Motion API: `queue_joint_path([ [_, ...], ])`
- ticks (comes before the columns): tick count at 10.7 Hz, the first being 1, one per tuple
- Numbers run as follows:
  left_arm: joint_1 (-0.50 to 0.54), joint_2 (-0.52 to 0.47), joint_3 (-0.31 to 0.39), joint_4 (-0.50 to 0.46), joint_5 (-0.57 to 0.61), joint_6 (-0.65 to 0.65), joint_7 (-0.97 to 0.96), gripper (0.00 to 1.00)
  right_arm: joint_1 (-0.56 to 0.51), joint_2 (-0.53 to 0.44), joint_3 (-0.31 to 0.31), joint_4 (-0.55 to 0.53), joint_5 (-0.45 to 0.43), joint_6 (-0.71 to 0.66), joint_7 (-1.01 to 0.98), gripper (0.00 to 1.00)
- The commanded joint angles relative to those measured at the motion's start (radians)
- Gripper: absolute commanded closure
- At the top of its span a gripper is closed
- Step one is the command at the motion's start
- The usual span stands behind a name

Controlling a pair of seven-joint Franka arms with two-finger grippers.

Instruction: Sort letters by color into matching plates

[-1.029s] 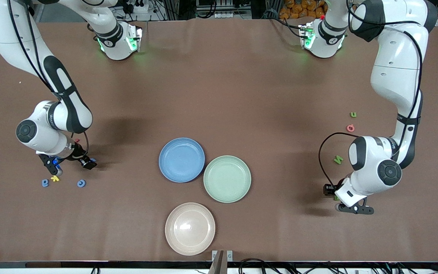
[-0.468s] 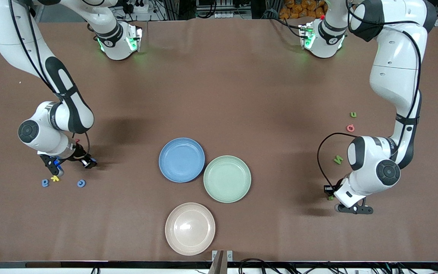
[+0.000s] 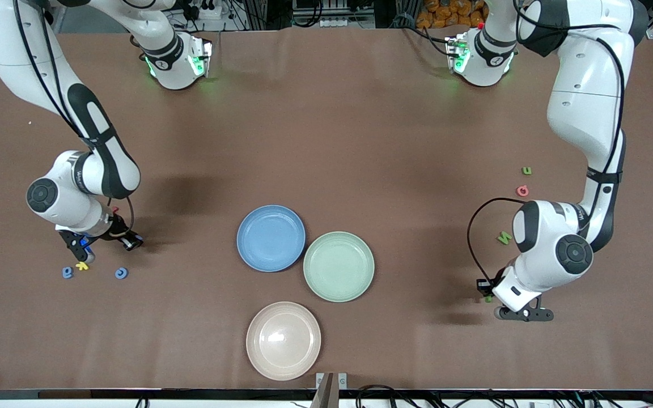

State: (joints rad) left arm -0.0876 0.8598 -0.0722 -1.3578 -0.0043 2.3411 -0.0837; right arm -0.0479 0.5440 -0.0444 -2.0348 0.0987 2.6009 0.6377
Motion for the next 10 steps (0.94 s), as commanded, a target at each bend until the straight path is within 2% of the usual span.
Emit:
queue_joint_path([
  [1, -0.076, -0.041, 0.008, -0.011, -0.002, -0.034, -0.166, 1.00, 0.006, 0.015, 0.001, 0.004, 0.009, 0.016, -0.060, 0.87],
  [2, -0.099, -0.045, 0.008, -0.011, -0.002, -0.034, -0.213, 1.00, 0.008, -0.001, 0.003, 0.020, 0.009, -0.007, -0.129, 0.87],
  [4, -0.158, -0.061, -0.001, -0.011, -0.003, -0.036, -0.365, 1.00, 0.026, -0.042, 0.006, 0.088, 0.007, -0.147, -0.276, 0.86],
  [6, -0.197, -0.064, -0.033, -0.008, -0.002, -0.034, -0.538, 1.00, 0.052, -0.058, 0.008, 0.160, 0.006, -0.246, -0.428, 0.82],
  [9, -0.201, -0.062, -0.139, 0.006, -0.002, -0.007, -0.726, 1.00, 0.152, -0.055, 0.008, 0.203, -0.010, -0.248, -0.616, 0.82],
  [10, -0.217, -0.059, -0.153, 0.018, -0.002, 0.066, -0.775, 1.00, 0.202, -0.055, 0.008, 0.221, -0.010, -0.248, -0.642, 0.82],
])
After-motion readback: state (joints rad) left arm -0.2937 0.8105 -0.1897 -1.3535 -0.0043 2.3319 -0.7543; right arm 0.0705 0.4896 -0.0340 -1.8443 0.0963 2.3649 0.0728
